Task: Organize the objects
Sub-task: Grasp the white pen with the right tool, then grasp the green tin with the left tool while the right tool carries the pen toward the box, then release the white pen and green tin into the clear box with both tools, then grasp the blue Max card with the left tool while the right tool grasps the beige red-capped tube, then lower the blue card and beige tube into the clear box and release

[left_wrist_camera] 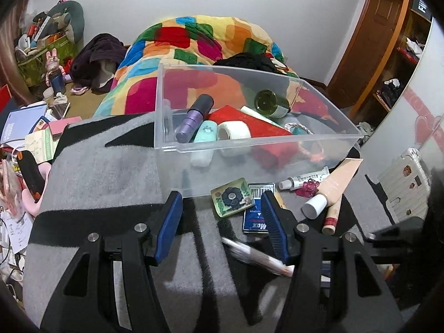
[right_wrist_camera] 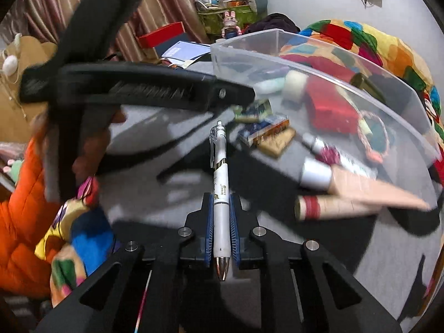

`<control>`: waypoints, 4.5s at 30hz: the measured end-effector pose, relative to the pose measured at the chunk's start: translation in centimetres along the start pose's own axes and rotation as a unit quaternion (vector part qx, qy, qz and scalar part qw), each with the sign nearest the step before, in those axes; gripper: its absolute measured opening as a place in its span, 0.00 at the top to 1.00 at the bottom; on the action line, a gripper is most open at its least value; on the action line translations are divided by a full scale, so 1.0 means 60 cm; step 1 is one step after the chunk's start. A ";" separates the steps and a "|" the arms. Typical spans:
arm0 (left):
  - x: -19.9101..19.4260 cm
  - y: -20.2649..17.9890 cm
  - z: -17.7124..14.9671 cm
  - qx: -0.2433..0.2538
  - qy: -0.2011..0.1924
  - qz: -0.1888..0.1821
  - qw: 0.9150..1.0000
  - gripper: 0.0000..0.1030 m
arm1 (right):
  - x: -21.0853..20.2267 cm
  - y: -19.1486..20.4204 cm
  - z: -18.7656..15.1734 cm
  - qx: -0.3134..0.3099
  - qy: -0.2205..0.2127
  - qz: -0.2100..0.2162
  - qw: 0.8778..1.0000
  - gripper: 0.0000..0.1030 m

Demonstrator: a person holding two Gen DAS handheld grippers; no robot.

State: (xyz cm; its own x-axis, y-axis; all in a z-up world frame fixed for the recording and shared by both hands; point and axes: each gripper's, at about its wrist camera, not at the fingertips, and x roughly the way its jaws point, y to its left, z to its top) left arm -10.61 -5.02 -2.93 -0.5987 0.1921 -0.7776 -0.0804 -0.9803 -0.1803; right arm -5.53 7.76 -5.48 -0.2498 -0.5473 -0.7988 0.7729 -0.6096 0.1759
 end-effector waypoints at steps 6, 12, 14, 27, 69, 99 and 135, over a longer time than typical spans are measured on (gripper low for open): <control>0.029 -0.007 0.000 -0.005 0.023 0.005 1.000 0.43 | -0.047 -0.035 -0.050 0.033 -0.014 -0.034 0.999 0.90; 0.051 -0.010 0.006 -0.020 0.040 0.004 0.999 0.43 | -0.057 -0.050 -0.061 0.064 -0.024 -0.042 0.997 0.89; 0.053 -0.004 0.008 -0.033 0.044 -0.008 0.998 0.48 | -0.053 -0.049 -0.057 0.061 -0.025 -0.043 0.997 0.86; 0.009 -0.022 -0.019 -0.001 -0.004 0.014 1.000 0.66 | -0.072 -0.037 -0.056 0.071 -0.061 -0.049 0.994 0.90; 0.023 -0.017 0.087 0.019 -0.060 0.057 0.996 0.66 | -0.052 -0.209 0.117 0.165 -0.110 -0.101 0.975 0.89; 0.017 -0.041 -0.027 0.057 -0.003 0.038 0.998 0.34 | -0.062 -0.115 0.003 0.184 -0.062 -0.197 0.961 0.21; -0.064 -0.030 -0.024 0.026 -0.062 0.002 0.998 0.74 | -0.125 -0.110 -0.022 0.195 -0.120 -0.208 0.951 0.20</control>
State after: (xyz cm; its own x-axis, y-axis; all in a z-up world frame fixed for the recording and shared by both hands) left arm -7.02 -3.92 -0.46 -0.6924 0.1837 -0.6977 -0.1167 -0.9828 -0.1430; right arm -8.00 16.62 -1.41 -0.6490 -0.2986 -0.6997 0.3140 -0.9429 0.1111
